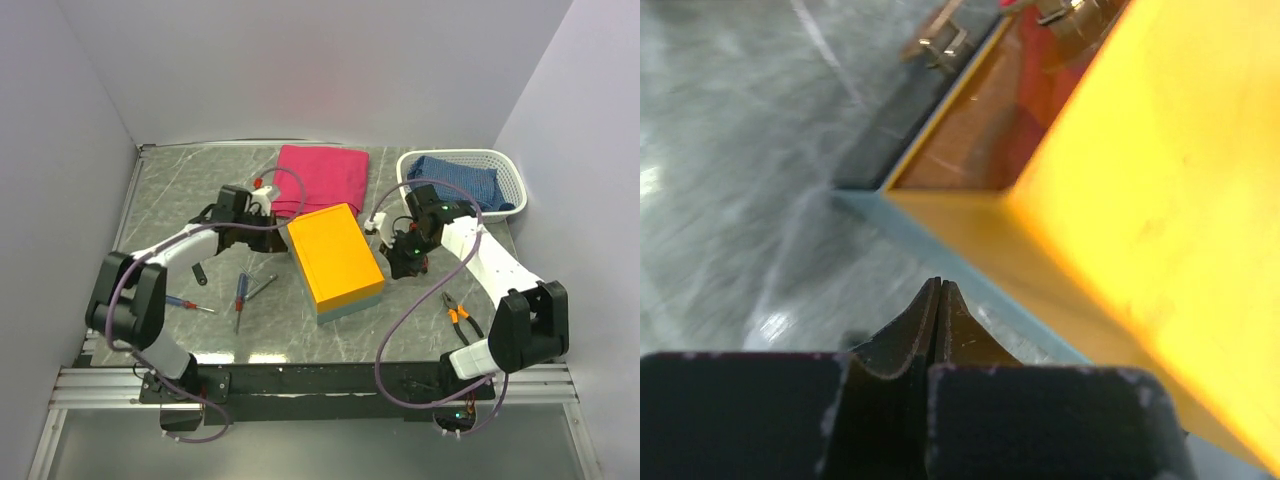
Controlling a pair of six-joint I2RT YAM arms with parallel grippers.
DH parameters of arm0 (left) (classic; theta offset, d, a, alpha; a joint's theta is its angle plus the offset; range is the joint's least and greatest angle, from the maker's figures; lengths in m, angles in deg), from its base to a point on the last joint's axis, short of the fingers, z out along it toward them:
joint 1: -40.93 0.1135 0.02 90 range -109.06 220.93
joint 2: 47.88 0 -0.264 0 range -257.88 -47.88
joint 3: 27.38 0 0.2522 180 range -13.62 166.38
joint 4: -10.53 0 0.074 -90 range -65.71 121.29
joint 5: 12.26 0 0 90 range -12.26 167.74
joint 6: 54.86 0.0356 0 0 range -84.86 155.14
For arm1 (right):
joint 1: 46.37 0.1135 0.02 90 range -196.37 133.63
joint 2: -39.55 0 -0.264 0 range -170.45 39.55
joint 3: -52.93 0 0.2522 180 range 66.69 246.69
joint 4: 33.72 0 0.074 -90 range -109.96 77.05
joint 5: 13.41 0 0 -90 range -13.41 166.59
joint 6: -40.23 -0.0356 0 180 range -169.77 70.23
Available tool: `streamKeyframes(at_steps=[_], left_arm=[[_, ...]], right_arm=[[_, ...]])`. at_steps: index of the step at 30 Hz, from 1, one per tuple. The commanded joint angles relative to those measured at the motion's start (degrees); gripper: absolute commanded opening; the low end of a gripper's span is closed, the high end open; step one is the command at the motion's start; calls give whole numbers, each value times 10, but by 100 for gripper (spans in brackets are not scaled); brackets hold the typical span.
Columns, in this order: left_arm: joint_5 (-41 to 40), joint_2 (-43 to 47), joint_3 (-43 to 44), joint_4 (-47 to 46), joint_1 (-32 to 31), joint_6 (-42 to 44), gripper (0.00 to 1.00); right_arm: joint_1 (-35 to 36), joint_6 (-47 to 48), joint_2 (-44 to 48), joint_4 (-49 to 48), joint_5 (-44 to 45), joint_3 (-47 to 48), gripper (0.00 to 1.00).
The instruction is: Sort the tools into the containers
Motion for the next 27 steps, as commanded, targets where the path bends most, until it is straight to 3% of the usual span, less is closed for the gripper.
streamKeyframes(at_steps=[1,9,16,19,22,27], left_arm=[[33,-52,63,-32,-15,5,1],[44,-208,258,9,-17,8,1],[40,-364,537,115,-16,55,1],[23,-382,568,114,-16,54,1],[-57,-361,568,111,-6,47,1],[-183,-213,468,105,51,-20,1]], right_arm=[[29,-2,-9,17,-45,29,0],[103,-22,-25,-3,-60,29,0],[143,-68,-114,-46,-82,126,0],[144,-89,-144,-55,-92,177,0],[144,-86,-151,-50,-82,203,0],[138,-64,-119,-62,-37,150,0]])
